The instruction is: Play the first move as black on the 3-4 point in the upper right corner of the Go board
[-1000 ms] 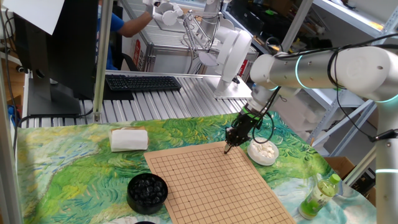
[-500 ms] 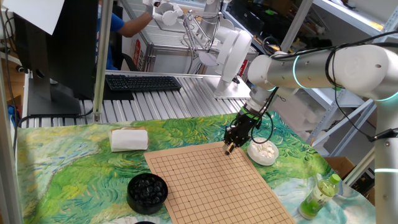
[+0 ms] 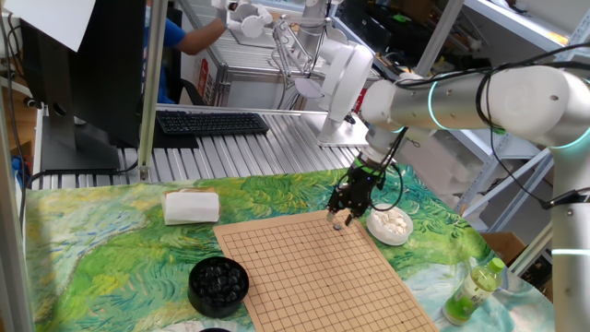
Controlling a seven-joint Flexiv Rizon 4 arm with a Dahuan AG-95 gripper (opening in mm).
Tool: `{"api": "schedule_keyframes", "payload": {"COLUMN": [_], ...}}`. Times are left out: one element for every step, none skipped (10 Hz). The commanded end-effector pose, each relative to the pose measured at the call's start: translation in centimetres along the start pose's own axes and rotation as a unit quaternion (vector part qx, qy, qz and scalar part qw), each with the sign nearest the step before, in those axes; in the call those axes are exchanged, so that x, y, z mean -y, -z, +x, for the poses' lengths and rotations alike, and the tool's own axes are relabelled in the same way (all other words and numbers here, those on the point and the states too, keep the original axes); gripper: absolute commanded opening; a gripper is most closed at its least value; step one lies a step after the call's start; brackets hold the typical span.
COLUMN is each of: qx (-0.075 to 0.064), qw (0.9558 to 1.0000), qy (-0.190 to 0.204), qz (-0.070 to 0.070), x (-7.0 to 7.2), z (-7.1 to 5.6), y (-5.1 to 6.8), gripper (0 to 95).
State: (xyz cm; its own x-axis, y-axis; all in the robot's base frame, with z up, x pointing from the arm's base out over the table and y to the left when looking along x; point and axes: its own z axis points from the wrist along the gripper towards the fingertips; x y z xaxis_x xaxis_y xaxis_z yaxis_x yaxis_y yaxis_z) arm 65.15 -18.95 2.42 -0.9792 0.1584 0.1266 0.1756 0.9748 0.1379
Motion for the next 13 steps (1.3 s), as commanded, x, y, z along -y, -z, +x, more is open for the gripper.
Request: {"api": "schedule_keyframes", "payload": {"qx": [0.005,0.008,0.013,0.020,0.030,0.036,0.040,0.042,0.041,0.041,0.042,0.043,0.043], "qw": [0.9995,0.9991,0.9989,0.9980,0.9966,0.9958,0.9947,0.9943,0.9944,0.9943,0.9938,0.9936,0.9931], "qy": [0.031,0.037,0.038,0.044,0.050,0.050,0.053,0.053,0.052,0.052,0.055,0.058,0.062], "qz": [0.007,0.018,0.026,0.040,0.059,0.068,0.079,0.083,0.083,0.083,0.087,0.087,0.089], "x": [0.9,1.2,1.2,1.1,0.9,0.7,0.7,0.6,0.6,0.7,0.9,1.2,1.4], "z": [1.5,1.8,2.0,2.3,2.6,3.0,3.3,3.4,3.5,3.6,3.8,4.0,4.3], "y": [1.4,1.7,1.8,1.7,1.4,1.1,1.0,0.9,0.9,1.0,1.2,1.5,1.8], "gripper": [0.0,0.0,0.0,0.0,0.0,0.0,0.0,0.0,0.0,0.0,0.0,0.0,0.0]}}
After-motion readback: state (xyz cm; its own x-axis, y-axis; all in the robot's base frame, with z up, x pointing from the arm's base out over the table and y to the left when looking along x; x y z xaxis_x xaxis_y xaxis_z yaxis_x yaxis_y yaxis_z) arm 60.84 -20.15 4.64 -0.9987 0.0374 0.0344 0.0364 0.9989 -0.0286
